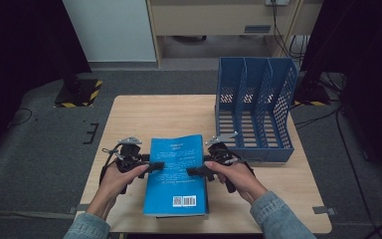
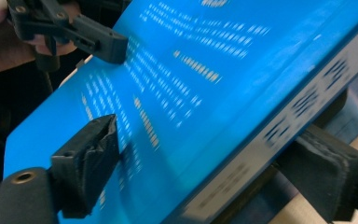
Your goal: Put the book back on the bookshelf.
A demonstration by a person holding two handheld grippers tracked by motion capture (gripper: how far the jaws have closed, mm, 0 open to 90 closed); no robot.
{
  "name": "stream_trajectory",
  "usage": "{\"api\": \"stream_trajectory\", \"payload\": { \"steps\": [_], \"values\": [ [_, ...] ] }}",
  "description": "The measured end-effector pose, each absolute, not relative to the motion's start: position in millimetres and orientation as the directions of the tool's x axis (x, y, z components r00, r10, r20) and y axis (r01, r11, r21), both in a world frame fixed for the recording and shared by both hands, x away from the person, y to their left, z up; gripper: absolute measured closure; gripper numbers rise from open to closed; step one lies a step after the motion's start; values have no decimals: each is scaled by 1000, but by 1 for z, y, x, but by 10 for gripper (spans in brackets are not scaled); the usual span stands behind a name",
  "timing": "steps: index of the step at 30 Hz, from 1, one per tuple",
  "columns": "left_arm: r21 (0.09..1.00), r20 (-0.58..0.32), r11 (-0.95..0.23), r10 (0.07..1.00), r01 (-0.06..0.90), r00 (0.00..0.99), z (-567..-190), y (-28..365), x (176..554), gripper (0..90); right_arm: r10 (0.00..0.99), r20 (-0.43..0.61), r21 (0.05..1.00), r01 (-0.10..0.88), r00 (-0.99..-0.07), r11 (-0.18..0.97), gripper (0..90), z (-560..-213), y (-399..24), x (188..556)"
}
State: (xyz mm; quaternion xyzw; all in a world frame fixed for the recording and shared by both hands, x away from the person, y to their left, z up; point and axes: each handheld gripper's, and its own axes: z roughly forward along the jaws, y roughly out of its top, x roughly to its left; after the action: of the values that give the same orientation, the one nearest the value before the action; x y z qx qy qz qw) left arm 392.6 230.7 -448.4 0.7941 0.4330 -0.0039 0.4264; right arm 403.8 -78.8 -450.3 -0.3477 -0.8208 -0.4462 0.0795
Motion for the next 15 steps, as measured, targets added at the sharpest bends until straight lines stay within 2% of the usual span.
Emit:
{"api": "stream_trajectory", "payload": {
  "steps": [2, 15],
  "values": [
    [676, -367, -267, 687, 687, 627, -443, 231, 393, 355, 506, 433, 682, 638, -746, 357, 198, -446, -77, 407],
    [672, -330, -288, 708, 682, 624, -430, 233, 399, 477, 515, 403, 666, 629, -756, 401, 291, -426, -69, 422]
  ]
}}
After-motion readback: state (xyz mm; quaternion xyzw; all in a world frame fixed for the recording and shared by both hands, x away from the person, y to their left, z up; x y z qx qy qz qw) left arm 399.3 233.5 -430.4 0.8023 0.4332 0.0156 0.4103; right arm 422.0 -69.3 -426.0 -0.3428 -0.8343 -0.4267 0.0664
